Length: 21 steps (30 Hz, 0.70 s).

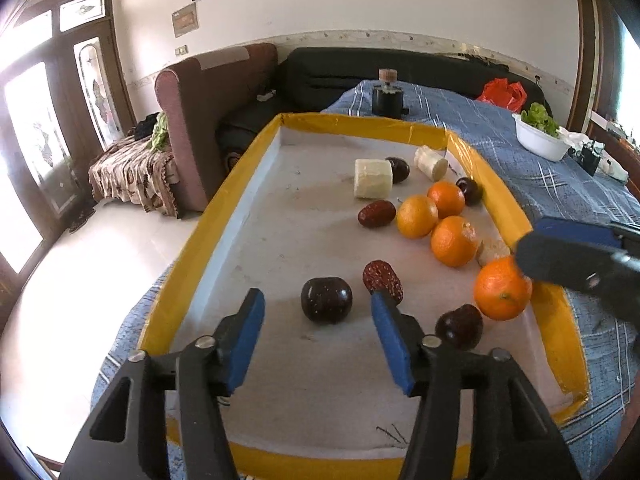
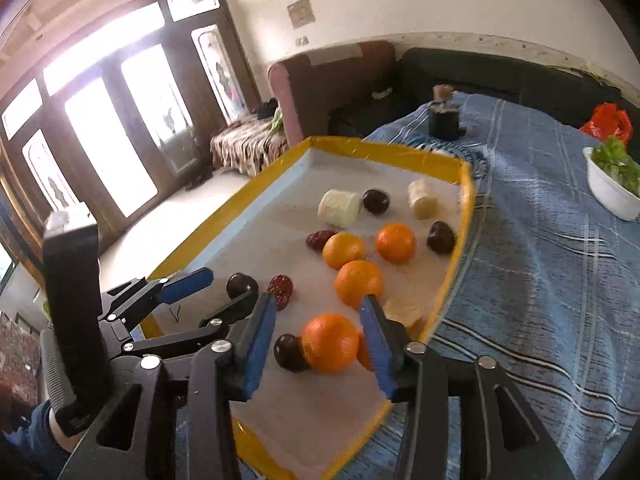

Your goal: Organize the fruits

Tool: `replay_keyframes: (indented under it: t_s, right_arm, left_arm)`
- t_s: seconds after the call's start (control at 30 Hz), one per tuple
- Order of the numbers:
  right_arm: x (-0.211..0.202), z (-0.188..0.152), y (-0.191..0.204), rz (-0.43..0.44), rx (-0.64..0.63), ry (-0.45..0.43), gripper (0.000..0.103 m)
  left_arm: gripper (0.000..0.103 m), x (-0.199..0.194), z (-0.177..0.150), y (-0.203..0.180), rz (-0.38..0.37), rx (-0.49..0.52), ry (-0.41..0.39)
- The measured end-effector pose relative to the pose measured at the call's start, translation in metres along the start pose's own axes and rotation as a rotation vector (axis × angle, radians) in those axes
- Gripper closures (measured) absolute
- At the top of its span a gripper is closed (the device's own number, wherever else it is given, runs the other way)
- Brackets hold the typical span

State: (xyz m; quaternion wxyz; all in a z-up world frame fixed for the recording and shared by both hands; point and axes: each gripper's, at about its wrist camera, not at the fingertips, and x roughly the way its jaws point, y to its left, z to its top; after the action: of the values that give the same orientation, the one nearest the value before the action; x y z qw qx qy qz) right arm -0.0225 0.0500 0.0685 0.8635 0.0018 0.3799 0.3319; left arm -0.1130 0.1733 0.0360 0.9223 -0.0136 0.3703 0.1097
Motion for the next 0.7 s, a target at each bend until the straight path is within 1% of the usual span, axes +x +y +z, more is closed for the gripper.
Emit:
replay_keyframes:
  t_s: [0.03,0.1,0.13,0.17,0.2,0.23,0.27,0.3,0.37,0.4,0.5,0.6,0.7]
  right_arm:
    - [-0.007,0.0,-0.005,-0.002,0.004,-0.012,0.05]
    - [-0.019,-0.003,-0.014,-0.021,0.011,-0.034,0.038]
    - [-0.026,-0.006,-0.019,-0.031,0.019,-0.049,0.035]
    - [-0.032,-0.008,-0.023,-0.039,0.027,-0.059,0.031]
    - [-0.036,-0.011,-0.029,-0.049,0.037,-0.067,0.029]
    - [-0.041,-0.014,-0.033,-0.057,0.052,-0.074,0.027]
    - [-0.043,-0.017,-0.037,-0.059,0.063,-0.078,0.024]
    - [-0.046,-0.02,-0.041,-0.064,0.072,-0.087,0.022]
    - [-0.046,-0.024,-0.046,-0.086,0.076,-0.098,0.019]
    - [-0.045,-0.025,-0.048,-0.093,0.074,-0.101,0.019]
    - [-0.042,-0.028,-0.052,-0.094,0.081,-0.089,0.019]
    - [-0.04,-0.031,-0.054,-0.099,0.08,-0.081,0.019]
    - [-0.038,-0.033,-0.05,-0.106,0.064,-0.077,0.019]
  left_arm:
    - [0.038,-0.003,0.0,0.0,0.002,-0.001,-0.008]
    - [0.028,-0.011,0.001,0.001,0.007,-0.007,-0.032]
    - [0.025,-0.015,0.0,0.001,0.008,-0.011,-0.044]
    - [0.02,-0.017,0.0,0.001,0.01,-0.014,-0.049]
    - [0.015,-0.019,-0.001,0.001,0.012,-0.02,-0.052]
    - [0.012,-0.021,-0.003,-0.001,0.014,-0.024,-0.055]
    - [0.008,-0.022,-0.004,-0.003,0.018,-0.026,-0.057]
    - [0.004,-0.024,-0.005,-0.006,0.036,-0.027,-0.054]
    - [0.001,-0.024,-0.005,-0.013,0.108,-0.023,-0.036]
    - [0.001,-0.024,-0.005,-0.017,0.163,-0.014,-0.029]
    - [0.001,-0.022,-0.001,-0.022,0.279,0.001,-0.029]
    - [0.001,-0.023,0.003,-0.02,0.288,-0.021,-0.023]
    - [0.001,-0.025,0.006,-0.018,0.257,-0.05,-0.029]
